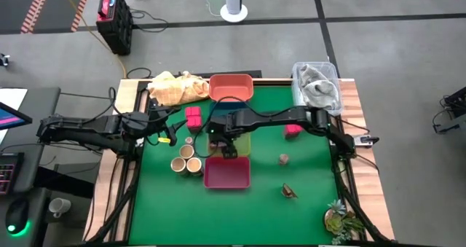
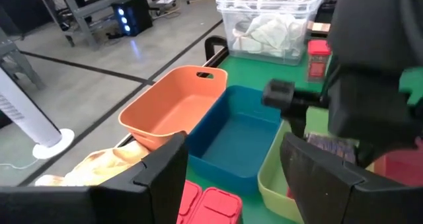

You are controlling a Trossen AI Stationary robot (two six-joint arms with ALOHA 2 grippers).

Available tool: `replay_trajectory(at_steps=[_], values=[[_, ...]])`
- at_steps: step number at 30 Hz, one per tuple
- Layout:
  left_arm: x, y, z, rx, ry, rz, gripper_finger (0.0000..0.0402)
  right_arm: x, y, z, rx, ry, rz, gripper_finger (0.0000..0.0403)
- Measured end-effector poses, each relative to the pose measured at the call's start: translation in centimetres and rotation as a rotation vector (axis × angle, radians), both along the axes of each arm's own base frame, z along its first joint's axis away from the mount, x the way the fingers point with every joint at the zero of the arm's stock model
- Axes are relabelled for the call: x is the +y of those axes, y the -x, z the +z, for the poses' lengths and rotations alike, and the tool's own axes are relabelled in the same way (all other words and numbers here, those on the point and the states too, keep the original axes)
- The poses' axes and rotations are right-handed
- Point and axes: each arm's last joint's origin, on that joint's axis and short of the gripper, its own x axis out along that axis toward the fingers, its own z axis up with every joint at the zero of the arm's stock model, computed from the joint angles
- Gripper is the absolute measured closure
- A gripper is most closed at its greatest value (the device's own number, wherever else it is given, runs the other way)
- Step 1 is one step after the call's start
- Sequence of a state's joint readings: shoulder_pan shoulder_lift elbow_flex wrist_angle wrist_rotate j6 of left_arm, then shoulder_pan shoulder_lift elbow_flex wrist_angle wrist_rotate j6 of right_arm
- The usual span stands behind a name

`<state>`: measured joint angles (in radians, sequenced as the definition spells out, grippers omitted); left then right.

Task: Sort spices by type
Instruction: Put the bottom right red seasoning bottle into the green bin

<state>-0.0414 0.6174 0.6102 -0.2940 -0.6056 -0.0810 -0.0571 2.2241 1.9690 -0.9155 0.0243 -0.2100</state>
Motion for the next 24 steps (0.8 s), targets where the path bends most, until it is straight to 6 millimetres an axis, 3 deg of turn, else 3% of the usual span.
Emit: replay_trajectory(at_steps=[7, 11, 16, 24], values=[[0.0, -1.1, 0.2, -0.091, 0.068, 0.019, 0.0174, -0.5, 2.4, 5.3, -0.082, 0.142, -0.122, 0.0073], [-0.1, -2.5, 0.1, -0.161, 0.076, 0.017, 0.0174, -0.6, 3.9, 6.6, -0.137, 0.173, -0.19, 0.0073], [-0.2, -3.7, -0.2, -0.184, 0.091, -0.018, 0.0174, -0.3, 6.4, 5.7, -0.271, 0.225, -0.252, 0.0072], [-0.4, -7.4, -1.6, -0.248, 0.164, -0.008, 0.0174, 1.8, 9.5, 1.5, -0.622, 0.412, -0.369, 0.0072]])
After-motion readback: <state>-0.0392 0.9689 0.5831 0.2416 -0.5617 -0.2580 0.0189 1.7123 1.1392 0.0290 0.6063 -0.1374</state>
